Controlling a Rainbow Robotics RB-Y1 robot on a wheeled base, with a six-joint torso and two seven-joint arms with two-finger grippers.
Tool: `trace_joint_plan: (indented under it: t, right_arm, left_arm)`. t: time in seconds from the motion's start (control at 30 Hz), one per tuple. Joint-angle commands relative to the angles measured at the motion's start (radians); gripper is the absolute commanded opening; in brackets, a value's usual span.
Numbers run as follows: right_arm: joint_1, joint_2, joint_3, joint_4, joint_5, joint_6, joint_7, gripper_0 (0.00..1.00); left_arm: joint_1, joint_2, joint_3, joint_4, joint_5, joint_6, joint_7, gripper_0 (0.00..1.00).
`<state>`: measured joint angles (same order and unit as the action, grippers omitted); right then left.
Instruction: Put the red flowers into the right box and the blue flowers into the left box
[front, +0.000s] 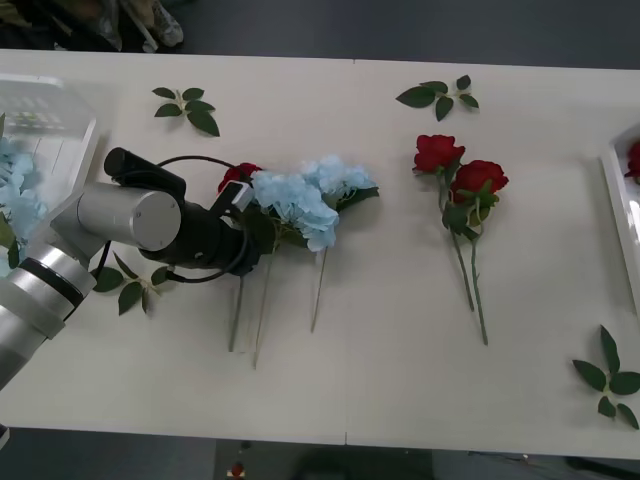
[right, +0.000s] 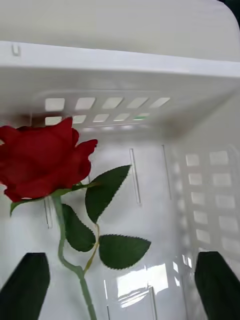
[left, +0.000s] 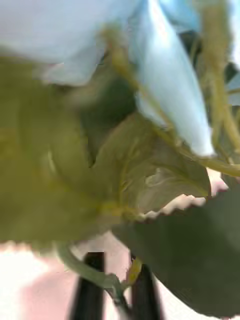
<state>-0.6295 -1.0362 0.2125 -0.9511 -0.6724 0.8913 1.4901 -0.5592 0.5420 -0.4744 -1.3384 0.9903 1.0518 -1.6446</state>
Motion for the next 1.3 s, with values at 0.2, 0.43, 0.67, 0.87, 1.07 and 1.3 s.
trace_joint_plan:
  t: [0.2, 0.43, 0.67, 0.87, 1.07, 1.3]
  right_arm:
    - [-0.024, 0.004, -0.117, -0.086, -0.151, 0.186, 0.084, 0.89]
    - [0.019, 0.061, -0.294, -0.305, -0.22, 0.462, 0.068, 0.89]
    - [0.117, 0.148, -0.446, -0.551, -0.26, 0.633, 0.047, 0.89]
    - [0.215, 0.182, -0.469, -0.73, -0.36, 0.653, -0.053, 0.89]
    - [0.272, 0.234, -0.44, -0.879, -0.372, 0.647, -0.159, 0.89]
    - [0.272, 0.283, -0.386, -0.963, -0.372, 0.604, -0.203, 0.9]
  left_arm:
    - [-0.016, 0.029, 0.005, -0.012, -0.041, -0.004, 0.023, 0.0]
    - [-0.011, 0.168, 0.005, -0.087, -0.033, 0.002, 0.023, 0.0]
    - [0.013, 0.335, 0.027, -0.219, 0.007, 0.02, 0.034, 0.0]
    - [0.088, 0.372, 0.18, -0.378, 0.105, 0.011, 0.034, 0.0]
    - [0.139, 0.366, 0.32, -0.502, 0.261, -0.068, 0.028, 0.0]
    - [0.137, 0.325, 0.45, -0.533, 0.426, -0.092, -0.11, 0.0]
